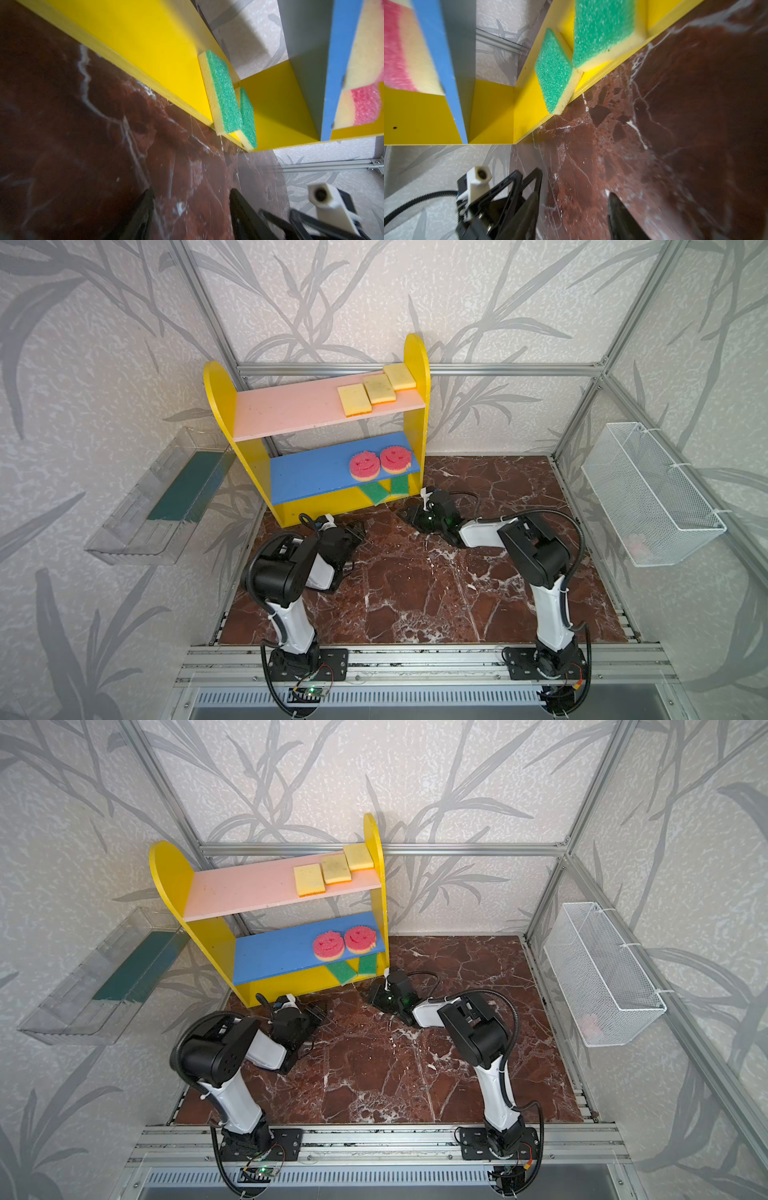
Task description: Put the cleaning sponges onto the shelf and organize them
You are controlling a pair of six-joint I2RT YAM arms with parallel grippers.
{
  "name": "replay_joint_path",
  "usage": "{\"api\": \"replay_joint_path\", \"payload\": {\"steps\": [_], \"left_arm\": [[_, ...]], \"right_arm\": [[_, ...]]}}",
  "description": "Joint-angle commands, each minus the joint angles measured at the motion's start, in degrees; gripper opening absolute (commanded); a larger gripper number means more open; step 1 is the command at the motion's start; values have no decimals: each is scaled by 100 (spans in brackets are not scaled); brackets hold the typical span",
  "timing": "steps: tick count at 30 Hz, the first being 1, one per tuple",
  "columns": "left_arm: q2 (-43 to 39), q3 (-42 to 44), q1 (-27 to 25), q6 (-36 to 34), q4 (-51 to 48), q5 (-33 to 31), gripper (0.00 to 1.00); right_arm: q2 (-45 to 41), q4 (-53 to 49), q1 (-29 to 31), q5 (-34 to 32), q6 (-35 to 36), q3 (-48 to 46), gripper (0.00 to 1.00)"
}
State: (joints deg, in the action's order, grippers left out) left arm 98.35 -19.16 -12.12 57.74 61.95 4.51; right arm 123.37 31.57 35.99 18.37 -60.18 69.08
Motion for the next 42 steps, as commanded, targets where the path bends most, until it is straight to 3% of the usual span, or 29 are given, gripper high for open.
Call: {"api": "replay_joint_path", "payload": {"steps": [1,6,14,18,29,42], "left_arm": [[-1156,137,-36,-322,-1231,56,61],[-3455,-386,-40,-1039,-4804,-232,63],[-5656,-258,-94,-894,-6545,-245,63],[-6450,-66,-97,-905,-6867,-291,62],[-6941,295,-325,-889,-7135,-310,61],[-7305,322,-370,-942,-7588,-372,60]], "right_arm": [[437,138,140,-539,-496,534,51],[979,-114,384,-969,-664,1402,51],[1603,-3,506,-1669,-1073,2108,48],[1865,-127,506,-1723,-1115,2525,47],[2093,11,515,-1934,-1254,2746,43],[2427,248,563,-2173,-1699,3008,19]]}}
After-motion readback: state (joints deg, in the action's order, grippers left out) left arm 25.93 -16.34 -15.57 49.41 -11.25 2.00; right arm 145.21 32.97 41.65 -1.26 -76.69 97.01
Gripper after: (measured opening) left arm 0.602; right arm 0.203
